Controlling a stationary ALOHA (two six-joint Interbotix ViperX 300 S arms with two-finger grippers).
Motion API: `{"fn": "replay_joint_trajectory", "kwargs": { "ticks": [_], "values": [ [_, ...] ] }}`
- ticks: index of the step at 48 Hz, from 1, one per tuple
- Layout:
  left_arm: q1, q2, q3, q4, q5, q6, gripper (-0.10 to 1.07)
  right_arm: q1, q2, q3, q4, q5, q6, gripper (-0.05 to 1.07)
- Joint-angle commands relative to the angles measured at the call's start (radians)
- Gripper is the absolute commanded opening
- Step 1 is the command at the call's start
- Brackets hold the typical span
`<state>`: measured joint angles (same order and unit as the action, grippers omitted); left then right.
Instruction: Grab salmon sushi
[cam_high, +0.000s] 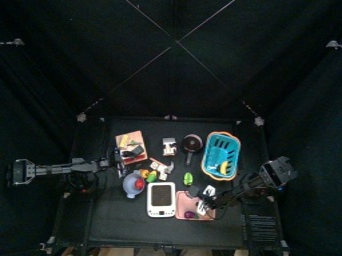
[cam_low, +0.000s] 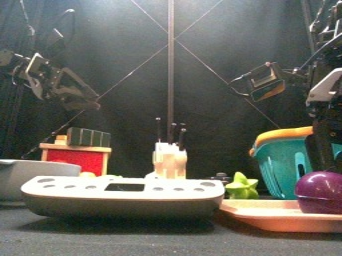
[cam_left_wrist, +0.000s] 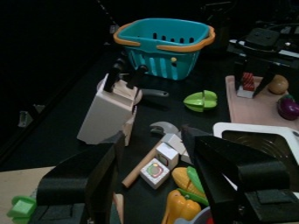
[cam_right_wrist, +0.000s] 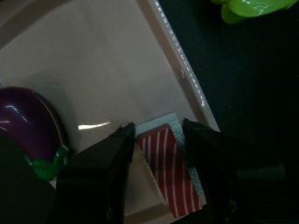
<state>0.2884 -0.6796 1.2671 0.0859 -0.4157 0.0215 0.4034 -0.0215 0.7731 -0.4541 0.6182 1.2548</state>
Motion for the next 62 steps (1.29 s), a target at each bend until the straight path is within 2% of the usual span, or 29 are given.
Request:
{"fn": "replay_joint_trajectory", "kwargs": {
  "ticks": [1, 10, 41, 50, 62],
  "values": [
    [0.002, 0.002, -0.009, 0.000, -0.003, 0.003, 0.90, 0.002, -0.015, -0.017, 0.003, -0.002, 0.000, 0.83],
    [0.002, 0.002, -0.009, 0.000, -0.003, 0.003, 0.90, 0.003, -0.014, -0.017, 0.006, -0.003, 0.000, 0.91],
    [0.003, 0.002, -0.009, -0.002, -0.003, 0.003, 0.90, 0.011, -0.035, 0.025, 0.035, -0.002, 0.000, 0.91],
    [0.003, 0.002, -0.009, -0.002, -0.003, 0.003, 0.90, 0.012, -0.035, 0.031, 0.035, -0.002, -0.002, 0.87],
    [0.003, 0.002, -0.009, -0.002, -0.003, 0.003, 0.90, 0.012, -0.037, 0.021, 0.040, 0.006, 0.000, 0.70]
  ]
}}
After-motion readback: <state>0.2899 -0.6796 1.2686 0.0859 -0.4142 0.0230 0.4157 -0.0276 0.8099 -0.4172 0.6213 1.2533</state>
